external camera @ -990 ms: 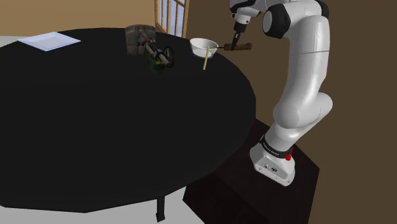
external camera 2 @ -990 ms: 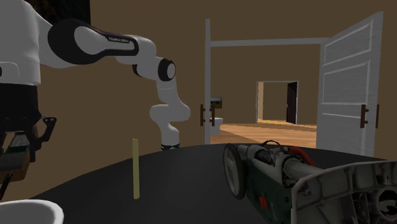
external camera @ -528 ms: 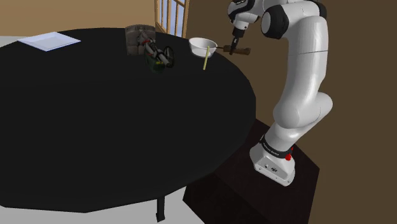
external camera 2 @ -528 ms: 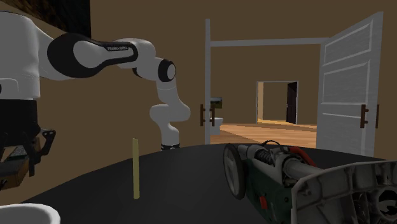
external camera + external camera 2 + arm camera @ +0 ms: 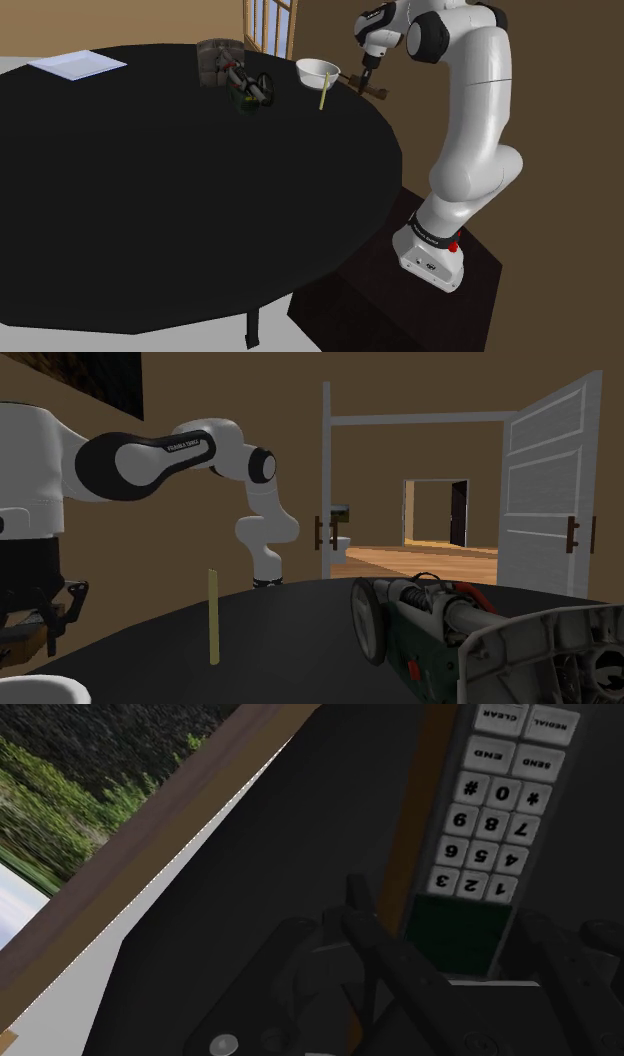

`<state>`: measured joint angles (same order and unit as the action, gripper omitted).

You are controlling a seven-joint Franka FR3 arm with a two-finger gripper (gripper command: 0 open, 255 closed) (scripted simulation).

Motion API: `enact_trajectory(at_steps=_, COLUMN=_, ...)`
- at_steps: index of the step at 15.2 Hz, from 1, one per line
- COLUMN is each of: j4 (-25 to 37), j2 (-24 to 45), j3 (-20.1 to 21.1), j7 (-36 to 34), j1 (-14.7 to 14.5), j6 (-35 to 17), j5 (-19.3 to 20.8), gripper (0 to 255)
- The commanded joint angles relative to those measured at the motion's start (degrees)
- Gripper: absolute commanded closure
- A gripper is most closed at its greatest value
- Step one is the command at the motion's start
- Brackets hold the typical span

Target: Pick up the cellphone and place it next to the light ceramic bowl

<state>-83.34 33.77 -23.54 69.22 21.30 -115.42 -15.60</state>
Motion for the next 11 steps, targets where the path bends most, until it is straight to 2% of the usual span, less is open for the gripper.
enact_trajectory(at_steps=1, j4=-1.65, j2=0.65, j3=0.11, j7=0.27, j1=-0.02, j6=-1.68, j5=-0.18, gripper=255)
enact_trajectory(at_steps=11, j4=-2.27, j2=1.27, j3=0.29, j7=0.47, j1=0.03, j6=-2.89, j5=-0.48, gripper=255)
